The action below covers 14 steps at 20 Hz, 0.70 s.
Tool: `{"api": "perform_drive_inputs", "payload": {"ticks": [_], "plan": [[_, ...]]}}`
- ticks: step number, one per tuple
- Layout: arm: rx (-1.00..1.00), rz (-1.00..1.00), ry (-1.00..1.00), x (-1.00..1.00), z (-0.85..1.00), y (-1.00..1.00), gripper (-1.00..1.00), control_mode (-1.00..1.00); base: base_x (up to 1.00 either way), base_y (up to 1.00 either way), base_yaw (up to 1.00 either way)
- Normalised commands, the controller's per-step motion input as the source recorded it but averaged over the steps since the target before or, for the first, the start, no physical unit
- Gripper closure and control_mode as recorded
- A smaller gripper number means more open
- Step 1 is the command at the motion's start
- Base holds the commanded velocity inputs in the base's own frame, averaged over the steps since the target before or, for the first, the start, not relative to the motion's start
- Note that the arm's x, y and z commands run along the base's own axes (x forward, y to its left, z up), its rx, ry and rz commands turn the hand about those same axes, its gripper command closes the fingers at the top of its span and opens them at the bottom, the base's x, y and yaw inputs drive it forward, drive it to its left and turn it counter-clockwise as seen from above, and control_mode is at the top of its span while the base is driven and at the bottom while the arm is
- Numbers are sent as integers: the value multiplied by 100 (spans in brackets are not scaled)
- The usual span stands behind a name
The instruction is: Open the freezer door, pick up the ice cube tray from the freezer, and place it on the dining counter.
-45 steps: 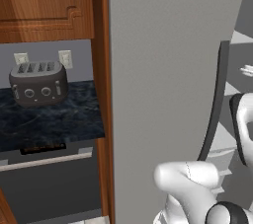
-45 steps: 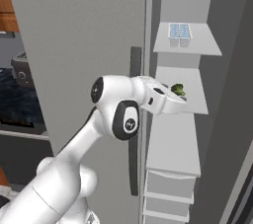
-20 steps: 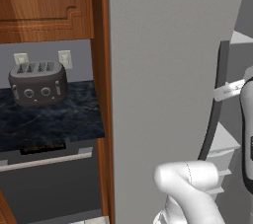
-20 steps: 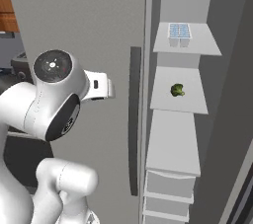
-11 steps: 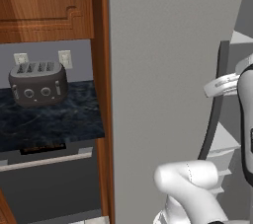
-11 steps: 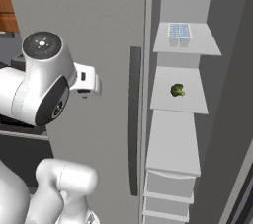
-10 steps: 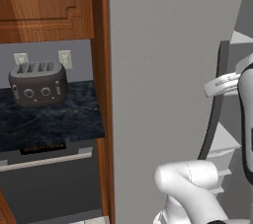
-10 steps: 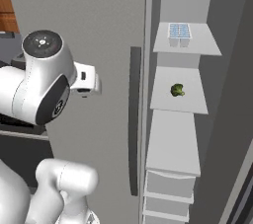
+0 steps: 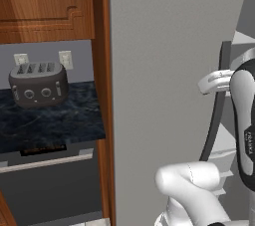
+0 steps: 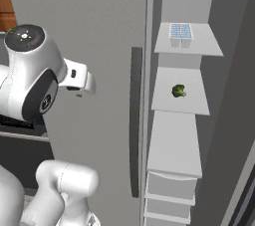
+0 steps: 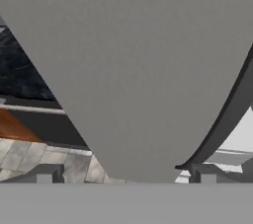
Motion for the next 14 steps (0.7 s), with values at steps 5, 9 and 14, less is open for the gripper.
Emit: {"api": "perform_drive_inputs", "payload": {"ticks": [5,9,14], "plan": [[0,-13,0,0,0,16,-100,-100,0,0,0],[0,-1,0,-1,0,0,-100,-100,0,0,0],[0,0,0,-1,0,0,-100,100,0,0,0]]}}
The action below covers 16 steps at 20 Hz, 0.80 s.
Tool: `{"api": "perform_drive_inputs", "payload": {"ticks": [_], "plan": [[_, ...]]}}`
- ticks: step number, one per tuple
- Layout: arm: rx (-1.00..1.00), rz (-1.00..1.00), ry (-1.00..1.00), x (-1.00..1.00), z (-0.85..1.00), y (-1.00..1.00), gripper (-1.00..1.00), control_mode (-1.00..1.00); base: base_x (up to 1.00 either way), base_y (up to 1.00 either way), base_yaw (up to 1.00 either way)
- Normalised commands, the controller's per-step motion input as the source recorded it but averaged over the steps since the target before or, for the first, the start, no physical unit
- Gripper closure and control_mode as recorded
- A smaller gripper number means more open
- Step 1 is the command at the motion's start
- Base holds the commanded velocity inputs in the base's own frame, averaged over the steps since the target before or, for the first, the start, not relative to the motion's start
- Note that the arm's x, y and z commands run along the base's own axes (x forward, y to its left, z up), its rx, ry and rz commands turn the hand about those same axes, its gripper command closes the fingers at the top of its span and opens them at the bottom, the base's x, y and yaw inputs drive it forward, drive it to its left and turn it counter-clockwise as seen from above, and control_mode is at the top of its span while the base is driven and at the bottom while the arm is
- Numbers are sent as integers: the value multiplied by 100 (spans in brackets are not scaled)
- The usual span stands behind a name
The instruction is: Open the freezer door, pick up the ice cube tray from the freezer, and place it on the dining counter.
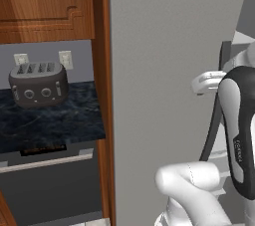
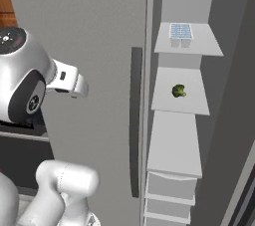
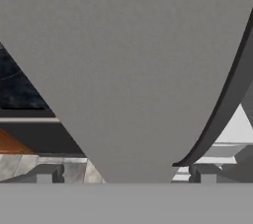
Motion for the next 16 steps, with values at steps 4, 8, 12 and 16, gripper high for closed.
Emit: {"api": "perform_drive_inputs", "payload": {"ticks": [4,8,12,16], "plan": [[0,0,0,0,0,0,-100,100,0,-54,0],[0,0,0,0,0,0,-100,100,8,-95,-2],[0,0,0,0,0,0,-100,100,20,-88,0],[0,0,0,0,0,0,-100,100,35,-35,-1]]}}
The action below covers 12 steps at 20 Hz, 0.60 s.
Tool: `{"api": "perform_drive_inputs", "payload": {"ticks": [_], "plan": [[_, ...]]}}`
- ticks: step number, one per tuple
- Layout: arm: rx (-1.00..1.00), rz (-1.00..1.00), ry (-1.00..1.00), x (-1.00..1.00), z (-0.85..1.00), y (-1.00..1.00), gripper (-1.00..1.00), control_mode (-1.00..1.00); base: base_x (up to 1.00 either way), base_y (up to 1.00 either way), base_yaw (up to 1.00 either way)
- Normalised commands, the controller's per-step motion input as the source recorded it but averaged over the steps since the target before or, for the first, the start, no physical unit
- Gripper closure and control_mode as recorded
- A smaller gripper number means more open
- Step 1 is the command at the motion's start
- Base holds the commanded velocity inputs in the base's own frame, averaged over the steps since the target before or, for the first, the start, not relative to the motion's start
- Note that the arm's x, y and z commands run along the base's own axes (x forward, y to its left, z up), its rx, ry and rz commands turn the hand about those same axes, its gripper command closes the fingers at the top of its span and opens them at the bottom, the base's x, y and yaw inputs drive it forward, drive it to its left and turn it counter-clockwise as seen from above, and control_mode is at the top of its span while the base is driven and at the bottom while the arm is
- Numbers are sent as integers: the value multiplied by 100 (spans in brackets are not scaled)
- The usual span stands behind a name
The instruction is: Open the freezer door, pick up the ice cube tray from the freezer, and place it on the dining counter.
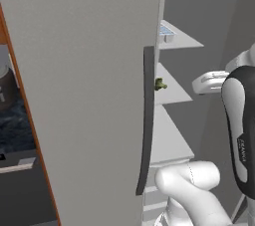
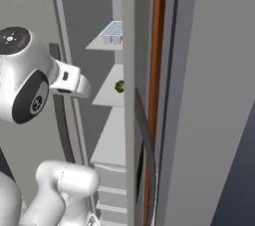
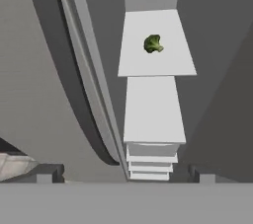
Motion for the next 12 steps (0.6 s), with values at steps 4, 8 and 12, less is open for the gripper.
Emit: {"api": "perform_drive_inputs", "payload": {"ticks": [4,8,12], "plan": [[0,0,0,0,0,0,-100,100,57,-2,0],[0,0,0,0,0,0,-100,100,68,0,0],[0,0,0,0,0,0,-100,100,83,-7,0]]}}
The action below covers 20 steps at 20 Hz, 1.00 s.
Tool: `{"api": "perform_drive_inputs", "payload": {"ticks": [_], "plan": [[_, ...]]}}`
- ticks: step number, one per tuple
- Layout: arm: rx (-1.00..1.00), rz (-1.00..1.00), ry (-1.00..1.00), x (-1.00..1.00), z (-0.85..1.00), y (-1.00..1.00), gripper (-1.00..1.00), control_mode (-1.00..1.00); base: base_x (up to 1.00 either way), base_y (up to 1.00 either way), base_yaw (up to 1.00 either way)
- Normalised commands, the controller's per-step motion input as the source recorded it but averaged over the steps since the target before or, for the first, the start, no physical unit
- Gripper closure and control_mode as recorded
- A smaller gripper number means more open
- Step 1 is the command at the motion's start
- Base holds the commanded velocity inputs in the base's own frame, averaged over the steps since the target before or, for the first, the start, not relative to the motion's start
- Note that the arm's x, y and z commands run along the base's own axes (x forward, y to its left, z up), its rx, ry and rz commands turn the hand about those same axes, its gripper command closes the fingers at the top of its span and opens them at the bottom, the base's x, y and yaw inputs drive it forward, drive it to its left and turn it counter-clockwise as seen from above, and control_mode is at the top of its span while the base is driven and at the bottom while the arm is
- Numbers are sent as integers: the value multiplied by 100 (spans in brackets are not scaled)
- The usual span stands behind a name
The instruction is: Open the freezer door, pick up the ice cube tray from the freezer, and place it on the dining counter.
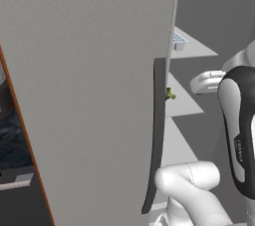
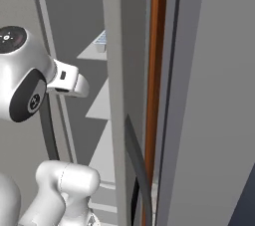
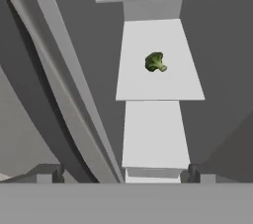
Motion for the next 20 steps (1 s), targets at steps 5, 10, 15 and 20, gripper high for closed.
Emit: {"api": "perform_drive_inputs", "payload": {"ticks": [5,10,15,20], "plan": [[0,0,0,0,0,0,-100,100,59,-24,0],[2,0,0,3,0,-7,-100,-100,17,-18,0],[19,-9,7,18,22,-37,-100,-100,0,0,0],[30,-26,6,22,18,-44,-100,-100,0,0,0]]}}
